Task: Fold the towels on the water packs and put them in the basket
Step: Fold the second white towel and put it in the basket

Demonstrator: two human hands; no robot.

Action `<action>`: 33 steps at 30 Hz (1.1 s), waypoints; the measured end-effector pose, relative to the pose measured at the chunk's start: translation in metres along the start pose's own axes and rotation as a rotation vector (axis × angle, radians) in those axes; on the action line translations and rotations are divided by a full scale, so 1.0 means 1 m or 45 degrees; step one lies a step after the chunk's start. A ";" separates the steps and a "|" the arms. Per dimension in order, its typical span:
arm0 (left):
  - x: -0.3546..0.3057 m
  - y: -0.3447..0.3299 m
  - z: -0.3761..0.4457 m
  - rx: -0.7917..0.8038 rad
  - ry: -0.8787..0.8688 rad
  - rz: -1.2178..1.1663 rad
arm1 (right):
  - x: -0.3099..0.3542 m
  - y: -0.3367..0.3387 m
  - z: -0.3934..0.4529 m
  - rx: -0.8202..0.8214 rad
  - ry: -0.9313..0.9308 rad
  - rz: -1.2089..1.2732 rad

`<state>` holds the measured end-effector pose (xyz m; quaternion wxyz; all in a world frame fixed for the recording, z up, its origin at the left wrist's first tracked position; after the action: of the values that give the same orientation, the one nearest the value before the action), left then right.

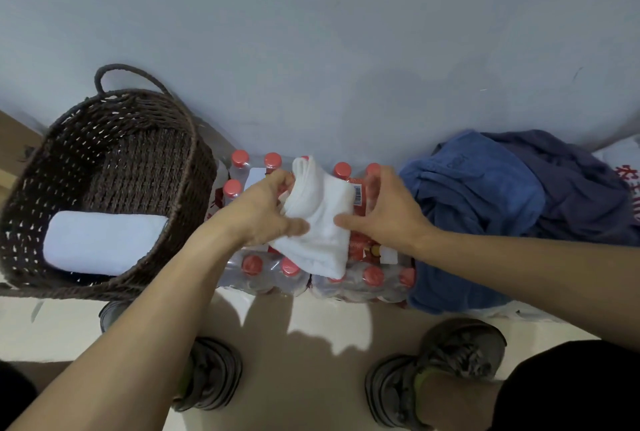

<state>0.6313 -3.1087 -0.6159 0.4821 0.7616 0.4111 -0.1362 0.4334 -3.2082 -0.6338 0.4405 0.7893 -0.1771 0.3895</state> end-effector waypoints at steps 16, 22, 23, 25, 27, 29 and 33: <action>-0.041 0.005 -0.009 0.062 -0.475 -0.432 | 0.044 0.057 0.003 0.753 0.304 -0.458; -0.026 -0.034 0.000 0.170 -0.097 -1.023 | 0.016 0.069 0.005 0.908 -0.105 0.045; -0.025 -0.041 0.000 0.227 -0.071 -1.109 | 0.011 0.071 0.005 0.930 -0.158 0.141; -0.026 -0.052 0.001 0.335 -0.021 -1.202 | 0.002 0.073 0.004 0.971 -0.244 0.271; -0.026 -0.059 0.005 0.380 0.009 -1.221 | -0.004 0.073 0.004 0.994 -0.307 0.356; -0.028 -0.065 0.011 0.415 0.032 -1.309 | -0.008 0.074 0.005 0.963 -0.369 0.507; -0.024 -0.075 0.019 0.509 0.068 -1.537 | -0.023 0.070 0.010 0.796 -0.486 0.739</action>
<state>0.5630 -3.1223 -0.6577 0.1584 0.4741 0.7465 -0.4392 0.3797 -3.2568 -0.6158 0.0138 0.8596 -0.3423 0.3791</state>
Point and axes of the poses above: each hand's wrist, its own z-axis towards the middle knuckle, its own y-axis out of the back of the hand, x = y × z, the point moved 2 cm from there along z, towards the middle knuckle, and after that the axes turned 11 degrees about z, right-handed, at the moved point
